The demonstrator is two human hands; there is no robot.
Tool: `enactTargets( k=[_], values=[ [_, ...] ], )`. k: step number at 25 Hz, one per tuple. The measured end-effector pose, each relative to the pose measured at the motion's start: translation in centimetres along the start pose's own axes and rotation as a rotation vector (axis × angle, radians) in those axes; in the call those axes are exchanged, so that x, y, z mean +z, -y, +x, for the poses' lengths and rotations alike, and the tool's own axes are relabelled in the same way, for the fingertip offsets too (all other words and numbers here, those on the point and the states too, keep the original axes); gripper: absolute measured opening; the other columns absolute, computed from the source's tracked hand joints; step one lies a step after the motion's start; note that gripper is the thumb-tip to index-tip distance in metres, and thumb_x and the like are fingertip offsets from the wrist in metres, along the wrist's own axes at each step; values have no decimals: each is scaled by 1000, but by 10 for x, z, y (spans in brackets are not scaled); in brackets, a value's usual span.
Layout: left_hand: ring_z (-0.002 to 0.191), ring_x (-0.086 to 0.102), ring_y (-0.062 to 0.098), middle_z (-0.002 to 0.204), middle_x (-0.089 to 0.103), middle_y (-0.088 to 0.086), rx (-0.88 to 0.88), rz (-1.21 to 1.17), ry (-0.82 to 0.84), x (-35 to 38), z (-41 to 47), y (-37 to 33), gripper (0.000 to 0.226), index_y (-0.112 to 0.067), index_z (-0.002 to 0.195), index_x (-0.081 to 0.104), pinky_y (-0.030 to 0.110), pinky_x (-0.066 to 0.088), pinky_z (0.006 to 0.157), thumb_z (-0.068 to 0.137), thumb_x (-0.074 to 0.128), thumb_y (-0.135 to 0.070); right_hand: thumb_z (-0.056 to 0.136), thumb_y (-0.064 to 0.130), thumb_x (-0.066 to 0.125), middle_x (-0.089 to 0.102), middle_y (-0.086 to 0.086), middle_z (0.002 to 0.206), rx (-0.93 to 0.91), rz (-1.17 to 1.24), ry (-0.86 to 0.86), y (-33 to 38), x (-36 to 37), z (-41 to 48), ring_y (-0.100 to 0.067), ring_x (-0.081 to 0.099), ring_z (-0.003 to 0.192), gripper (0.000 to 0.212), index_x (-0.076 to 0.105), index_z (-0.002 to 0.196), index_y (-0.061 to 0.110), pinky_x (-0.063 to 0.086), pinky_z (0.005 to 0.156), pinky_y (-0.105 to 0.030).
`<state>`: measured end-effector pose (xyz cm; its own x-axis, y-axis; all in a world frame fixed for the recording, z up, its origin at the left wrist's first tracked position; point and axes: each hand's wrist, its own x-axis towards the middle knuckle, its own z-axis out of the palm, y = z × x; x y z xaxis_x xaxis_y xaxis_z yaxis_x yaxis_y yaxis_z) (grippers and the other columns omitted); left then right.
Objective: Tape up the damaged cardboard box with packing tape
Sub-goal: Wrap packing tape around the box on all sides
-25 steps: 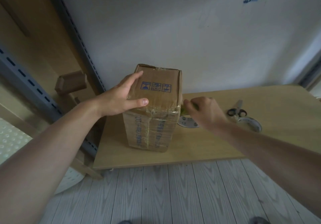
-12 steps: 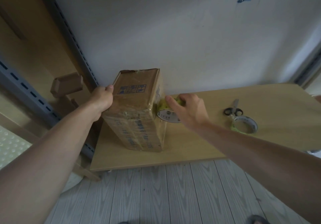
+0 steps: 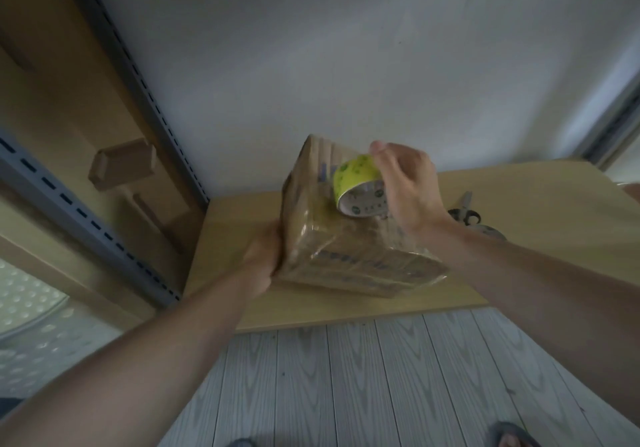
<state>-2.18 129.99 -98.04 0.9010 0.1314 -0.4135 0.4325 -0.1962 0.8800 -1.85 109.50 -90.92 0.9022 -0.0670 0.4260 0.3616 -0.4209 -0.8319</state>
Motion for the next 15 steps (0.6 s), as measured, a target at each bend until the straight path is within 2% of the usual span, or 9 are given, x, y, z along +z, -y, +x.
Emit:
enactTargets(
  k=[2, 4, 5, 7, 8, 9, 10, 12, 15],
  values=[
    [73, 66, 22, 86, 71, 6, 11, 131, 22, 11, -2, 14, 22, -22, 102, 63, 35, 61, 73, 105, 44, -32, 99, 38, 56, 40, 11, 50, -40, -125, 103, -13, 17, -13, -2, 39, 44, 46, 44, 57, 23, 25, 44, -15],
    [79, 61, 21, 90, 68, 1, 113, 90, 104, 9, 3, 5, 20, -29, 103, 63, 35, 55, 77, 87, 53, -36, 97, 39, 58, 45, 8, 52, -45, -229, 152, -24, 35, -21, -2, 43, 46, 45, 46, 57, 21, 29, 46, -18],
    [86, 59, 18, 98, 68, -3, 171, 83, 150, 3, 7, -1, 33, -30, 108, 63, 32, 49, 79, 76, 53, -31, 97, 40, 56, 45, 6, 52, -27, -248, 160, -27, 40, -20, -4, 43, 48, 46, 45, 57, 19, 31, 47, -22],
    [119, 53, 14, 138, 57, -7, 306, 129, 342, -8, 11, -10, 69, -35, 138, 49, 34, 44, 95, 71, 54, -21, 96, 42, 53, 44, 4, 52, 1, -253, 169, -29, 43, -15, -11, 43, 49, 48, 41, 56, 19, 33, 49, -29],
    [142, 38, 12, 160, 36, -6, 386, 267, 399, -11, 13, -13, 86, -35, 153, 32, 37, 36, 112, 73, 61, -25, 95, 43, 53, 44, 4, 52, -8, -260, 159, -30, 43, -13, -11, 42, 49, 47, 40, 56, 20, 34, 50, -31],
    [154, 16, 12, 169, 12, -7, 480, 459, 435, -10, 10, -13, 100, -39, 158, 14, 41, 23, 122, 74, 69, -39, 93, 44, 54, 44, 5, 53, -25, -261, 152, -30, 42, -13, -10, 42, 49, 46, 40, 56, 21, 34, 50, -31],
    [157, 3, 15, 170, -1, -8, 578, 613, 400, -4, 11, -4, 110, -45, 157, 3, 48, 16, 125, 72, 72, -58, 92, 45, 53, 45, 5, 54, -37, -257, 160, -32, 40, -14, -8, 43, 49, 45, 40, 57, 22, 34, 49, -30],
    [157, 3, 18, 170, 4, -6, 670, 689, 202, 18, 5, 8, 111, -43, 156, 5, 57, 20, 123, 71, 67, -79, 92, 50, 53, 50, 6, 57, -22, -257, 230, -32, 35, -15, -5, 48, 53, 43, 45, 59, 22, 34, 50, -26],
    [152, 27, 24, 162, 30, -1, 746, 557, 28, 33, 13, 21, 97, -36, 153, 19, 55, 38, 115, 79, 67, -74, 94, 59, 50, 57, 9, 64, 47, -259, 446, -25, 23, -4, -6, 57, 61, 47, 53, 63, 24, 41, 55, -24]
  ],
)
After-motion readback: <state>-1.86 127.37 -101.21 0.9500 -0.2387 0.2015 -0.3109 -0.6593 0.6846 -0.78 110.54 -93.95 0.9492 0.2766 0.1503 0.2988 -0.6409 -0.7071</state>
